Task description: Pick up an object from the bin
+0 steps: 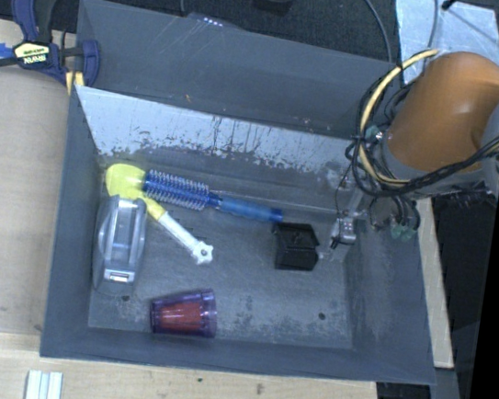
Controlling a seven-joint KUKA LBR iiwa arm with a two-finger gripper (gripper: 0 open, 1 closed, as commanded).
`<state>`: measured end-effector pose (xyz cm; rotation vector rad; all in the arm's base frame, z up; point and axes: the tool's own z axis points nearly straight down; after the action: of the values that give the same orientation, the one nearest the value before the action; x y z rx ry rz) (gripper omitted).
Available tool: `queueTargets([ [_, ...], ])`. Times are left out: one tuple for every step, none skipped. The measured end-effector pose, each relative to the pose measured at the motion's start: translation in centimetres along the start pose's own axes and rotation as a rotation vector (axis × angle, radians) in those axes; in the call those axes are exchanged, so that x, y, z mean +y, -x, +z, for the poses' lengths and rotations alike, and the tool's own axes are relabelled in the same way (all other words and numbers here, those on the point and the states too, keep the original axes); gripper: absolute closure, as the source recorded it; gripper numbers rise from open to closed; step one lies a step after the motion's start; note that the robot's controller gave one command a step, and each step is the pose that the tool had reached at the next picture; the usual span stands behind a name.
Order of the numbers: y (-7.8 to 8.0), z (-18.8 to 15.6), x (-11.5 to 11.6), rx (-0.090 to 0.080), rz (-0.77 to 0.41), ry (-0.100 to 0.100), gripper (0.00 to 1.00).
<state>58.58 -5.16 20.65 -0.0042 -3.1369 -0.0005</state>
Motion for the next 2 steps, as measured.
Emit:
queueTargets([
  [0.1,-0.5,0.0,-0.008,-0.001,-0.001,0.00],
  [0.8,2.2,-0.4,-0.013,-0.084,-0.001,0.00],
])
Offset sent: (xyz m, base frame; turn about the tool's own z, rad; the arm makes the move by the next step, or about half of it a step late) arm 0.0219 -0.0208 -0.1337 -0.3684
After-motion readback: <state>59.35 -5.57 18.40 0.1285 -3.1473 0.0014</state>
